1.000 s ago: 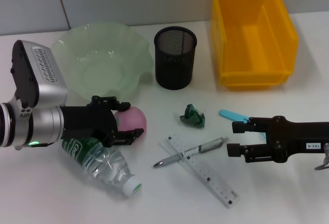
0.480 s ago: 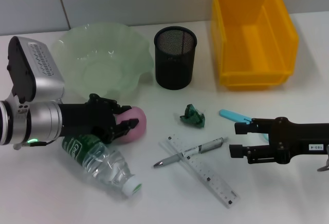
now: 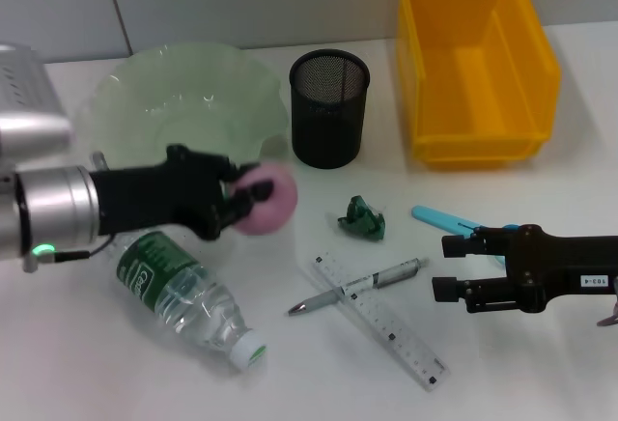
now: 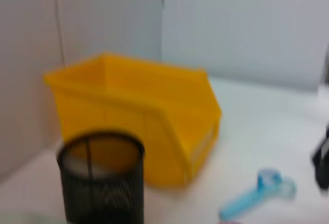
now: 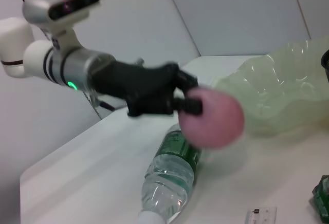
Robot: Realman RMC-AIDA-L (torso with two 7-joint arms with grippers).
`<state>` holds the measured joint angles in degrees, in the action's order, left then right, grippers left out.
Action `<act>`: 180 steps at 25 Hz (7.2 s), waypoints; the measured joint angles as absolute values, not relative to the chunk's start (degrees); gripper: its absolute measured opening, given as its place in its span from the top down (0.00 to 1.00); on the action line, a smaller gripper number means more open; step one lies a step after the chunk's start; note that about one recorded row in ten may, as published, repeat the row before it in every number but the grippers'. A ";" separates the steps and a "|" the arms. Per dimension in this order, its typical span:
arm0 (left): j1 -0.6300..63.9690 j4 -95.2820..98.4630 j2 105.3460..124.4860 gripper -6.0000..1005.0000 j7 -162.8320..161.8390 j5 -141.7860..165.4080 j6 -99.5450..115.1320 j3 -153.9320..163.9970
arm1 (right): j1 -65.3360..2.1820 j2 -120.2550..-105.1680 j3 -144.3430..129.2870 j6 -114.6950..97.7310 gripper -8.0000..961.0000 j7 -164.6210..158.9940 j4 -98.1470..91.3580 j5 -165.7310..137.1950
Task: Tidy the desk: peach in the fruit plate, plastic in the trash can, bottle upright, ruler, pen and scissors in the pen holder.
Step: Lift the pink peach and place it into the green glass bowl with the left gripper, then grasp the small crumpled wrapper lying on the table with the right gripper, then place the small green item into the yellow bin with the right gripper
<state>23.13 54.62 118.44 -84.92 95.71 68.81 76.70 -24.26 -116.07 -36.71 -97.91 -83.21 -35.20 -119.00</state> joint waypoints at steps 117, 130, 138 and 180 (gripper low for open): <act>21.36 45.41 116.82 0.20 -84.63 99.06 92.05 63.28 | -49.70 -119.36 -70.84 -74.68 0.17 -119.55 -45.43 -142.57; 21.29 44.64 116.73 0.21 -84.51 99.05 92.01 62.66 | -49.76 -119.44 -71.84 -70.08 0.22 -117.93 -41.83 -140.92; 21.18 44.56 116.79 0.21 -84.05 99.05 92.02 62.60 | -49.74 -119.44 -72.26 -69.24 0.52 -117.85 -40.87 -139.79; 22.06 44.23 116.71 0.24 -84.02 99.05 91.40 61.70 | -34.96 -118.78 -41.45 -70.57 0.90 -117.91 -66.12 -120.87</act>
<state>22.06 44.23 116.71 -84.02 99.05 91.40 61.70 -34.96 -118.78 -41.45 -70.57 -117.91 -66.12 -120.87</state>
